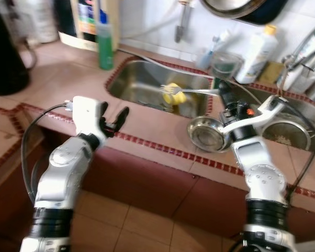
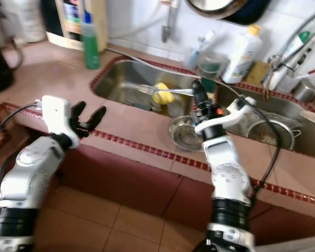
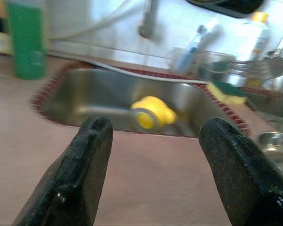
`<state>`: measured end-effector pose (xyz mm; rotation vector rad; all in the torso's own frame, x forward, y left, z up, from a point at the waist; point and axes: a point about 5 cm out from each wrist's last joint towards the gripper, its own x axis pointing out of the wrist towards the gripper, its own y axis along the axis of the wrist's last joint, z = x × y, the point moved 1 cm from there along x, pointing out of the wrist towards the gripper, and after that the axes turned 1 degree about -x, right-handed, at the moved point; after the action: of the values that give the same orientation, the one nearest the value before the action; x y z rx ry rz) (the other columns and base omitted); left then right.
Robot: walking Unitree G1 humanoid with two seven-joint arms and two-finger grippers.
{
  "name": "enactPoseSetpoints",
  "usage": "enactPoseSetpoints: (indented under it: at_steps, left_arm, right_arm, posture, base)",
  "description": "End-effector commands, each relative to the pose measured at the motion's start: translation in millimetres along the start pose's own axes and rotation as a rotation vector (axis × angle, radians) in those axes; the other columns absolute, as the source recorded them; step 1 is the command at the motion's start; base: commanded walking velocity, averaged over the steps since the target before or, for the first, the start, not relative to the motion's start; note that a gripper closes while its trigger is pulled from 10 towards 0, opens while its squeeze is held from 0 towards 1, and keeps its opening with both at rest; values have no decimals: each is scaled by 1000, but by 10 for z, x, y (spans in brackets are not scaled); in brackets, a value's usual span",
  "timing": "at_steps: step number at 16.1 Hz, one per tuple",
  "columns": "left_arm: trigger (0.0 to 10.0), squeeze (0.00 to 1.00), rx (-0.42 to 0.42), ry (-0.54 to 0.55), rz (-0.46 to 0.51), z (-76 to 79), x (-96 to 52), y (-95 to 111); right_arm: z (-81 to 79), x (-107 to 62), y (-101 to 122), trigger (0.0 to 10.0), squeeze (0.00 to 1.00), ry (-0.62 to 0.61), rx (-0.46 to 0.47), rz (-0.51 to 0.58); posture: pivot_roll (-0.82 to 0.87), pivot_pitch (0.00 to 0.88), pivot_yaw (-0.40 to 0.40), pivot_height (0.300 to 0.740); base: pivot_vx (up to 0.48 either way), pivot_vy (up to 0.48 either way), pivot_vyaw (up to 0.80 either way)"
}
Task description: Kitchen organization
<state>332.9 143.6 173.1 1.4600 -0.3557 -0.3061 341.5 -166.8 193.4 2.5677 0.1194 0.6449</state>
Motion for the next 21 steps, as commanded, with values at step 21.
enactPoseSetpoints:
  at_steps: [21]
  left_arm:
    - [10000, 0, 18, 40, -11, -134, -65, 11]
  right_arm:
    - [-94, 52, -10, 10000, 0, 39, 6, 2]
  posture:
    - [40, 0, -111, 740]
  base:
    - [317, 0, 0]
